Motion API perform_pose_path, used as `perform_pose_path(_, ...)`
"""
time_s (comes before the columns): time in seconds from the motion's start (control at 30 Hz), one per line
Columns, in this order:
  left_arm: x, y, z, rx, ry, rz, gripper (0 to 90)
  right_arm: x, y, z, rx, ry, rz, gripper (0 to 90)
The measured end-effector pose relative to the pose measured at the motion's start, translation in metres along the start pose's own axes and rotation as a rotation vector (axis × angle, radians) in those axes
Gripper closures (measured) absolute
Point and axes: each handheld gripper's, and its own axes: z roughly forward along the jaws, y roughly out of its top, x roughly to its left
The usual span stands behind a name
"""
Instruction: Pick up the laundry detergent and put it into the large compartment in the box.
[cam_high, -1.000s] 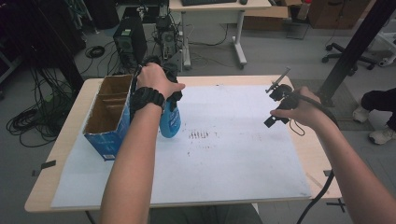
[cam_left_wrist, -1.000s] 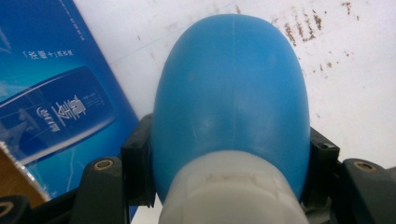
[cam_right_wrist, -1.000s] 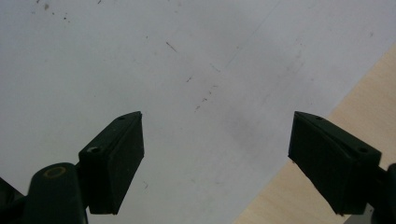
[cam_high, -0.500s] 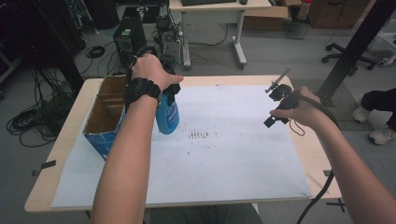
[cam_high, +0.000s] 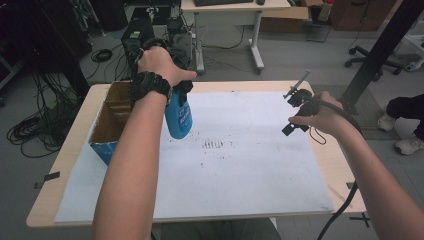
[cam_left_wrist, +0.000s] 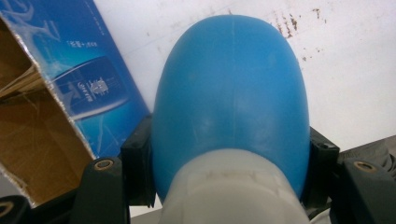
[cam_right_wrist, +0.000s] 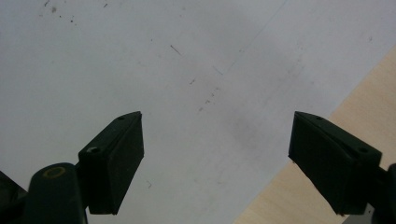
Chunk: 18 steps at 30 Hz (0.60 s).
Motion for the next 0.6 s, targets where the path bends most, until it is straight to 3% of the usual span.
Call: perform_pose_path(0.6, 0.012, -0.006, -0.028, -0.014, 0.002, -0.055, 37.8, 0.000, 0.002, -0.003, -0.003, 0.000, -0.005, 18.4)
